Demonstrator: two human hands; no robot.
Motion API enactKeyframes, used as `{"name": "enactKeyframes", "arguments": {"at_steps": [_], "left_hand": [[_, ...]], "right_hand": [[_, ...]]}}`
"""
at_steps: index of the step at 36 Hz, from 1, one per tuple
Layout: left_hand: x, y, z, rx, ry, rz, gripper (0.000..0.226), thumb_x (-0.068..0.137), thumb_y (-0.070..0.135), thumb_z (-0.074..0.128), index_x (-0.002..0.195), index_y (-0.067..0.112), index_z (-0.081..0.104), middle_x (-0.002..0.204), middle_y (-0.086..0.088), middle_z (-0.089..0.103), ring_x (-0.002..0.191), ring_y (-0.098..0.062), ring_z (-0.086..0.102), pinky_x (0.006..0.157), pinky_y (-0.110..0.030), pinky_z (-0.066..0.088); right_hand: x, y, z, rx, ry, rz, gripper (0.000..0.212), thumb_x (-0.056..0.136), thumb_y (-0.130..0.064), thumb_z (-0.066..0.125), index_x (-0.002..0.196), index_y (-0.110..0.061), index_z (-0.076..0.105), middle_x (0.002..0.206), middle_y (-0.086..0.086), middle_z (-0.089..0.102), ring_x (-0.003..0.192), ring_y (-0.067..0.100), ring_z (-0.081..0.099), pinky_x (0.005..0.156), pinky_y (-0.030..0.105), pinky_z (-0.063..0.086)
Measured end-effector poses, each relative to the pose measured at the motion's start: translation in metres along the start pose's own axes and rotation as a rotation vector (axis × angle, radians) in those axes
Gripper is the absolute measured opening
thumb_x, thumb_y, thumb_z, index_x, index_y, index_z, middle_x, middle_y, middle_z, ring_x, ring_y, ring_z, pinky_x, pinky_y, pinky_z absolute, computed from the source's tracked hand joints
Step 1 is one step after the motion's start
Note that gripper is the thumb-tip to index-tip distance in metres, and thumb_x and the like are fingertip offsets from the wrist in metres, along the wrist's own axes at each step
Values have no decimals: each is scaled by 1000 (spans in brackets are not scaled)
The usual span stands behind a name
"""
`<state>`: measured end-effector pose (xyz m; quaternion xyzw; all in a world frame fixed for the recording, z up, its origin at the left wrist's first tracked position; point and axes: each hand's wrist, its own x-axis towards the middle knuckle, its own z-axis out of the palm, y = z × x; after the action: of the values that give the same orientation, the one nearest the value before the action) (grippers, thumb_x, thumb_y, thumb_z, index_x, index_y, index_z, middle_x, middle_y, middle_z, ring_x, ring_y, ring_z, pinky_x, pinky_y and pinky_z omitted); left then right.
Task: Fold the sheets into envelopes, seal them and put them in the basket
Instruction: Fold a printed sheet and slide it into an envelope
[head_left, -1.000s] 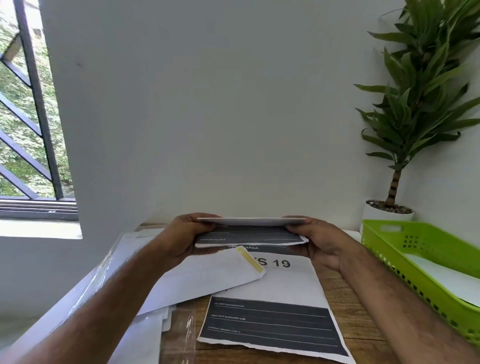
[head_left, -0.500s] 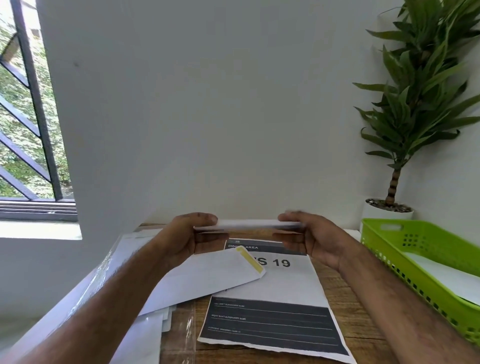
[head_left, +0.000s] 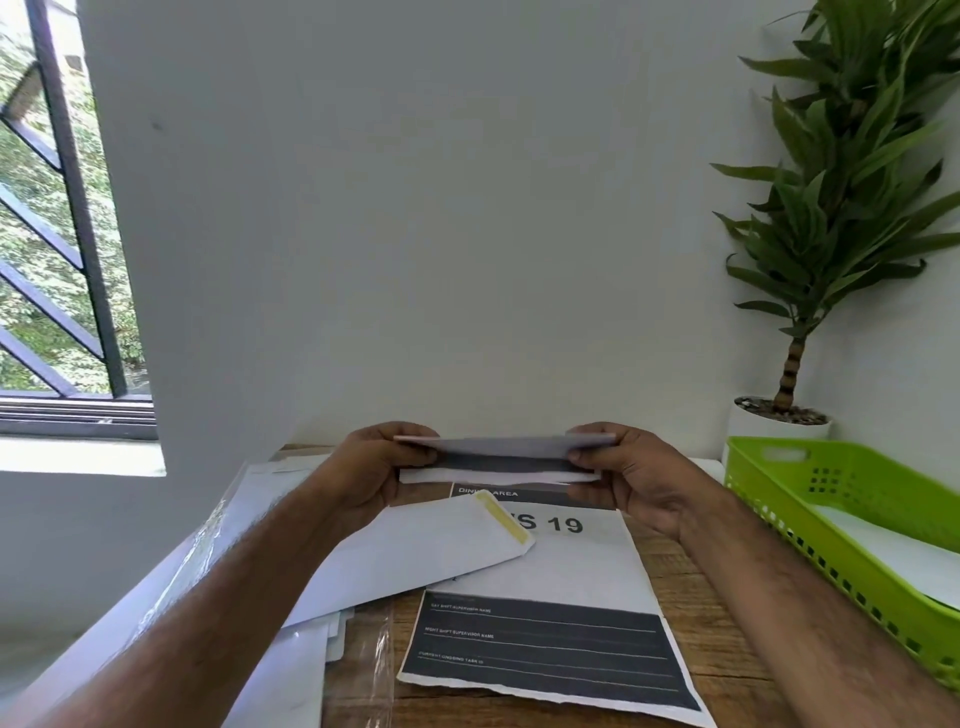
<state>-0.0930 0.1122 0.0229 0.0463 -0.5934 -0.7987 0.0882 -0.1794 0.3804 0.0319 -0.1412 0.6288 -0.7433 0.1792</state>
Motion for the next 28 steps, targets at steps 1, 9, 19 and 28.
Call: {"name": "enactKeyframes", "arguments": {"at_steps": [1, 9, 19, 28], "left_hand": [[1, -1, 0, -5, 9, -5, 22, 87, -19, 53, 86, -1, 67, 86, -20, 69, 72, -30, 73, 56, -37, 62], [-2, 2, -2, -71, -72, -114, 33, 98, -3, 33, 114, 0, 62, 112, -36, 67, 98, -43, 72, 85, -50, 57], [-2, 4, 4, -21, 27, -47, 19, 92, 12, 66, 108, 1, 61, 104, -28, 72, 91, -37, 75, 73, -41, 64], [0, 0, 5, 26, 215, 164, 31, 85, -14, 65, 113, 1, 65, 97, -21, 67, 77, -35, 72, 68, -35, 64]], "right_hand": [[-1, 1, -1, 8, -6, 6, 18, 90, 11, 61, 94, -4, 71, 87, 14, 73, 74, 28, 74, 56, 33, 62], [1, 4, -2, 192, -13, 7, 22, 90, 17, 56, 96, 1, 70, 95, 23, 75, 83, 31, 77, 59, 29, 63], [5, 4, 0, -5, -92, -92, 24, 81, 9, 69, 104, 3, 73, 111, 25, 73, 98, 30, 73, 79, 32, 63], [-5, 2, 6, -7, -204, -6, 45, 82, -1, 72, 125, -3, 62, 118, 22, 71, 100, 38, 72, 84, 40, 62]]}}
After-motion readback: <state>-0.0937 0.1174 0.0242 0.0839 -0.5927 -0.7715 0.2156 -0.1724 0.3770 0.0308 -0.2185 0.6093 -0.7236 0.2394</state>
